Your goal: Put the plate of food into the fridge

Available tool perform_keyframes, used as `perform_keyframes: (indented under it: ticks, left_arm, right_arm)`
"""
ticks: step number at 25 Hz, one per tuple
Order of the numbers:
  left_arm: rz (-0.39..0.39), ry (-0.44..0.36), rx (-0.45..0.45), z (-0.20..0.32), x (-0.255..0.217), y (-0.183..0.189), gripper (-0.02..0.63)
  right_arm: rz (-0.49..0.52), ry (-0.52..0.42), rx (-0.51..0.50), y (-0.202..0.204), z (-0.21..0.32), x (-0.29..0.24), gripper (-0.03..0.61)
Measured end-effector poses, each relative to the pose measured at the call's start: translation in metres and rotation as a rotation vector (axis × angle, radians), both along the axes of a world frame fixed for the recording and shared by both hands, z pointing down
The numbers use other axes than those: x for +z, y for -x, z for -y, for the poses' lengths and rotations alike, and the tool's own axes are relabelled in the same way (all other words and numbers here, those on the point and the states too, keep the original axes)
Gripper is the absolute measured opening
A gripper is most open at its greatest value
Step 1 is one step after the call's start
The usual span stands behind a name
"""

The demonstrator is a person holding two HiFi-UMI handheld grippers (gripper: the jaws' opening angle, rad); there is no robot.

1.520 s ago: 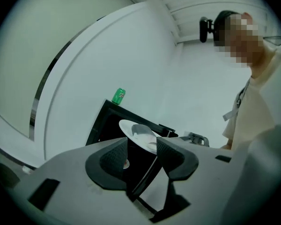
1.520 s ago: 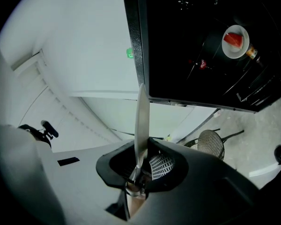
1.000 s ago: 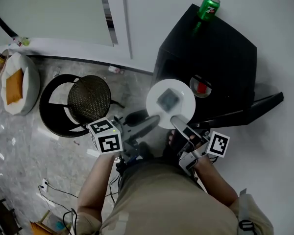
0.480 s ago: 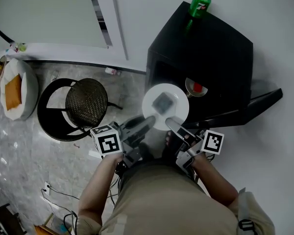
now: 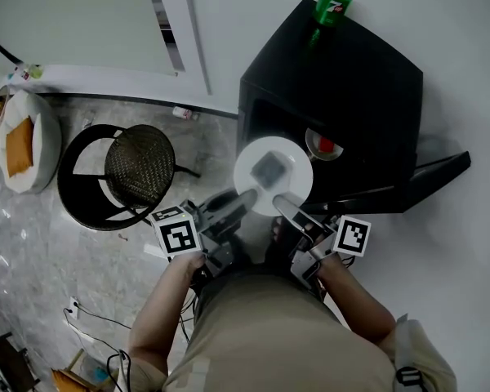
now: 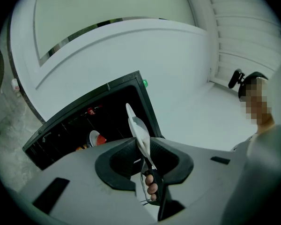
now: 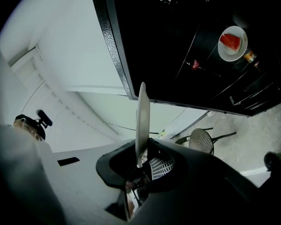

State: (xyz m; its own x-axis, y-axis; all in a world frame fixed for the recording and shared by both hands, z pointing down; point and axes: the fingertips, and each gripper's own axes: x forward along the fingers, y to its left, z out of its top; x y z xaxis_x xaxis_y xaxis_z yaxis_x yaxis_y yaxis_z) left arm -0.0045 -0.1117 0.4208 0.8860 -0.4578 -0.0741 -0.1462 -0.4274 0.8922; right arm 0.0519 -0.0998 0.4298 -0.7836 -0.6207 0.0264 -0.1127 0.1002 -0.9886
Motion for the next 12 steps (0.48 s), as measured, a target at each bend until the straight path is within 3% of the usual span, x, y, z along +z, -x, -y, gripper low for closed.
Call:
perform_keyframes:
  ticks: [4, 7, 12]
  left_arm:
    - [-0.08, 0.063, -0.028, 0.0009, 0.0026, 0.0025, 0.072]
    - [-0.073, 0.036, -0.038, 0.0018, 0.0017, 0.0034, 0.074]
    - [-0.074, 0.076, -0.044, 0.0022, 0.0091, 0.0053, 0.086]
  right_arm:
    - [-0.009, -0.002, -0.017, 0.0009, 0.0006, 0.0016, 0.054]
    - [-0.004, -0.008, -0.019, 0.0028, 0.0014, 0.0021, 0.054]
    - [-0.025, -0.017, -0.027, 0.0043, 0.0007, 0.0065, 0.054]
